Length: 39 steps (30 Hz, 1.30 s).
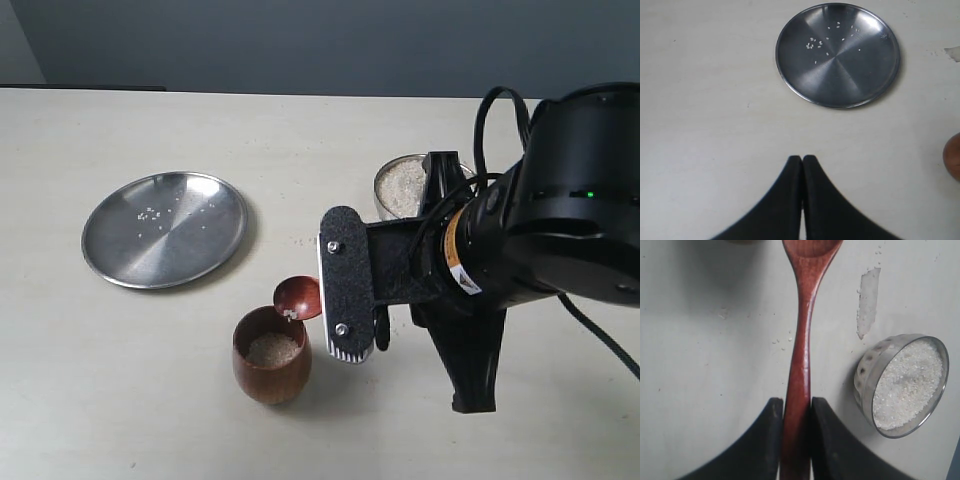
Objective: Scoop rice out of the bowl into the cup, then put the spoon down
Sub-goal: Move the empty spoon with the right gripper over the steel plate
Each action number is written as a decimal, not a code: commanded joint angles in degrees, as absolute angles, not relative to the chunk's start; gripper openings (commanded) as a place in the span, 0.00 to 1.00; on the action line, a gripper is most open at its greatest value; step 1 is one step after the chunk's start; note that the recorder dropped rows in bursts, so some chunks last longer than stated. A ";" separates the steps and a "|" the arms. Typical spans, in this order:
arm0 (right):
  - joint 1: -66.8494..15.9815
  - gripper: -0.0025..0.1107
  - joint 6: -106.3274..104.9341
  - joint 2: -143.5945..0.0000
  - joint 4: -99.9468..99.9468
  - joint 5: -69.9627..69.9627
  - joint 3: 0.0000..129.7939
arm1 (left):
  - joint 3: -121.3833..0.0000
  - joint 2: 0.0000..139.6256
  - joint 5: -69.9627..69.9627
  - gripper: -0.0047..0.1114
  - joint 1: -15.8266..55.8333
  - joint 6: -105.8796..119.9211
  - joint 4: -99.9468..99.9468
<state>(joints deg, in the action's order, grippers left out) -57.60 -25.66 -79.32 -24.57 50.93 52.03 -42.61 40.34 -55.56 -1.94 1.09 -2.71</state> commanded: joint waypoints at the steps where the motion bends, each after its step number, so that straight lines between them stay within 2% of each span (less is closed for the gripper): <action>1: -57.75 0.02 -25.94 -79.59 -24.41 50.81 52.41 | -42.94 40.36 -55.26 0.04 -2.15 1.10 -2.66; 10: -61.18 0.02 -26.35 -79.59 -29.05 51.58 52.41 | -42.94 40.36 -55.26 0.04 -2.15 1.10 -2.66; 23: -61.31 0.02 -24.25 -79.59 -30.74 52.72 52.41 | -42.94 40.36 -55.26 0.04 -2.15 1.10 -2.67; 32: -58.80 0.02 23.43 -79.59 -44.72 40.73 52.41 | -42.94 40.36 -55.26 0.04 -2.15 1.10 -2.67; 39: -51.09 0.02 36.72 -80.60 -44.09 20.10 52.98 | -42.94 40.36 -55.26 0.04 -2.15 1.10 -2.67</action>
